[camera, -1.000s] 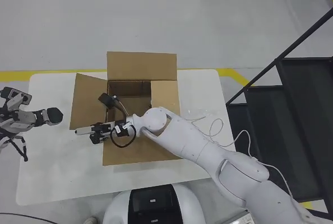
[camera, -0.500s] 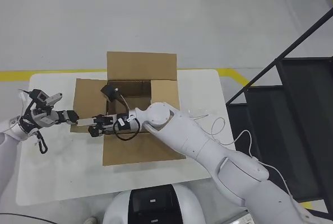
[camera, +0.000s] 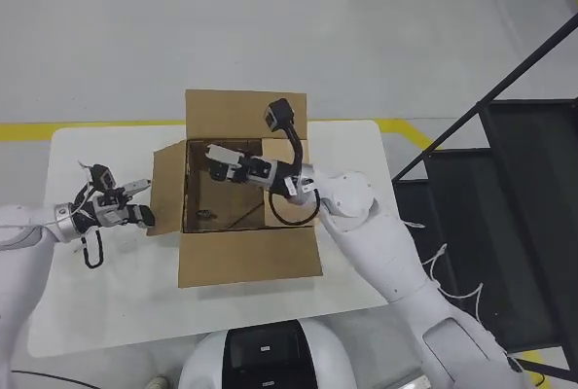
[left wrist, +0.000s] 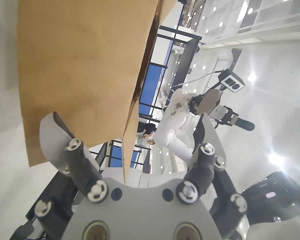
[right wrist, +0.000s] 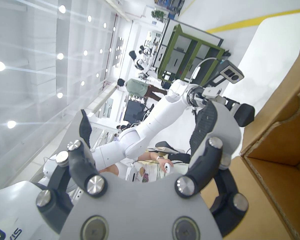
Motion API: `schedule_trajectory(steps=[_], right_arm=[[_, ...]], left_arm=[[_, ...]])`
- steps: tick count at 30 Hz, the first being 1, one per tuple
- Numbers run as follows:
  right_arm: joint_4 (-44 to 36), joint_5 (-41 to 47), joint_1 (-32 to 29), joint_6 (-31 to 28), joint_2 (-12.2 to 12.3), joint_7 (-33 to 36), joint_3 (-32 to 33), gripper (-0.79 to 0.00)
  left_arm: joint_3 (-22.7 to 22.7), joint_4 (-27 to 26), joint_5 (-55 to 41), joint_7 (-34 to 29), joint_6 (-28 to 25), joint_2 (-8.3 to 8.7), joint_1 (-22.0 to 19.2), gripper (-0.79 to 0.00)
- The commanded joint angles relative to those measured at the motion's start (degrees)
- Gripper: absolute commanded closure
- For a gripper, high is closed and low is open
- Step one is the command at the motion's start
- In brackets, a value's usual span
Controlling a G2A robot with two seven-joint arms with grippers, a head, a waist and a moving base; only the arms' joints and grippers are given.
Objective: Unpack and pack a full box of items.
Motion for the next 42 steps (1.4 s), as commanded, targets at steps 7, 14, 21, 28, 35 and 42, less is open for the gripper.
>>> schedule_trajectory(steps=[7,14,21,28,35,42], right_arm=[[-8.8,-0.03,-6.71,2.61,1.46,0.03,5.27,-0.785],[-7.59,0.15,-6.87,3.7,1.92,1.21,5.52,-0.785],[-7.13,-2.16,-8.58,6.56,2.95,2.95,7.88,-0.785],[-9.5,-5.31,-13.34,12.2,5.0,6.52,15.76,-0.785],[-13.19,4.53,-21.5,13.94,6.75,11.48,27.89,-0.785],[-15.71,8.43,-26.72,11.94,7.57,11.7,33.16,-0.785]], left_arm=[[4.11,2.61,0.98,-3.66,-0.11,-1.58,-2.8,-0.785],[0.73,6.55,-3.58,-7.08,-1.73,-1.1,-4.95,-0.785],[-8.57,1.48,-11.17,-11.24,-1.08,1.64,-4.13,-0.785],[-11.31,-16.36,-13.28,-11.24,4.05,3.19,0.95,-0.785],[-3.64,-29.09,-7.38,-5.36,7.03,1.93,1.48,-0.785],[8.71,-29.46,-2.86,0.51,7.44,-1.32,-3.76,-0.785]])
